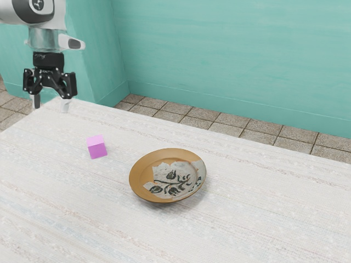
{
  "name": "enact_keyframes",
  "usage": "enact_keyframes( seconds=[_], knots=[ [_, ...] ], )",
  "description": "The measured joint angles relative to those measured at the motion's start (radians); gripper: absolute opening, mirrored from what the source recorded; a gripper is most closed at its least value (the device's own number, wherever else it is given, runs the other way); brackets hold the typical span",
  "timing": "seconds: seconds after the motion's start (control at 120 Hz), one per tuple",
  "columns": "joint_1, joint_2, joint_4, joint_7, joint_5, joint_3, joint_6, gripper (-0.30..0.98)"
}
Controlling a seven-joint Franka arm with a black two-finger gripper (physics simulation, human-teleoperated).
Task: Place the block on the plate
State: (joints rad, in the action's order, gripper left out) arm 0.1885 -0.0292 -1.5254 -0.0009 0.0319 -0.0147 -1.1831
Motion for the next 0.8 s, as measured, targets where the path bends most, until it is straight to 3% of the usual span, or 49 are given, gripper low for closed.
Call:
enact_keyframes(
  seconds=[0.133, 0.467, 0.8],
  knots=[
    [-0.006, -0.005, 0.034, -0.004, 0.061, 0.004, -0.143, 0.69],
    [-0.222, -0.033, 0.056, 0.002, 0.096, 0.004, -0.261, 0.69],
    [-0.015, -0.192, 0.041, 0.221, 0.089, 0.006, -0.461, 0.69]
  ],
)
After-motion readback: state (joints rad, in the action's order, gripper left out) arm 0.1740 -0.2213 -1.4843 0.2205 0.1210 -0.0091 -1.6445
